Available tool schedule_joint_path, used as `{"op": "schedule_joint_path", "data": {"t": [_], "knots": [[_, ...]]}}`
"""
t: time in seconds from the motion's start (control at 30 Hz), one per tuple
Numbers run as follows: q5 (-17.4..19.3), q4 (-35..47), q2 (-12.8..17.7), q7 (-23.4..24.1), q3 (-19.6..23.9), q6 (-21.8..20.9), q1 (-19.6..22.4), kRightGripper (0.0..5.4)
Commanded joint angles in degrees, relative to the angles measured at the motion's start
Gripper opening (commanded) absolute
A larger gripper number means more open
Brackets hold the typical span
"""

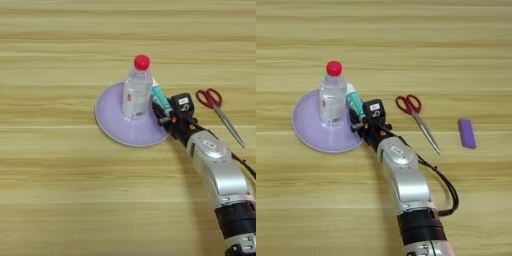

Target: Move the objects on the table

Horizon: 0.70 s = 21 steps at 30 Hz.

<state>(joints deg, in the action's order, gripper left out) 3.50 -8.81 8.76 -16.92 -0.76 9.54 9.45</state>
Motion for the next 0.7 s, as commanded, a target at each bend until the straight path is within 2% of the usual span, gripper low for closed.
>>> {"op": "schedule_joint_path", "data": {"t": [0.03,0.1,0.13,0.7], "knots": [[-0.5,1.9,1.0,-0.2,-0.3,-0.7,2.9,1.67],[-0.5,1.9,1.0,-0.3,-0.4,-0.6,2.9,1.67],[-0.6,1.9,1.0,-0.4,-0.5,-0.6,2.9,2.03],[-1.4,1.8,1.2,-0.8,-0.9,-0.2,2.6,3.66]]}}
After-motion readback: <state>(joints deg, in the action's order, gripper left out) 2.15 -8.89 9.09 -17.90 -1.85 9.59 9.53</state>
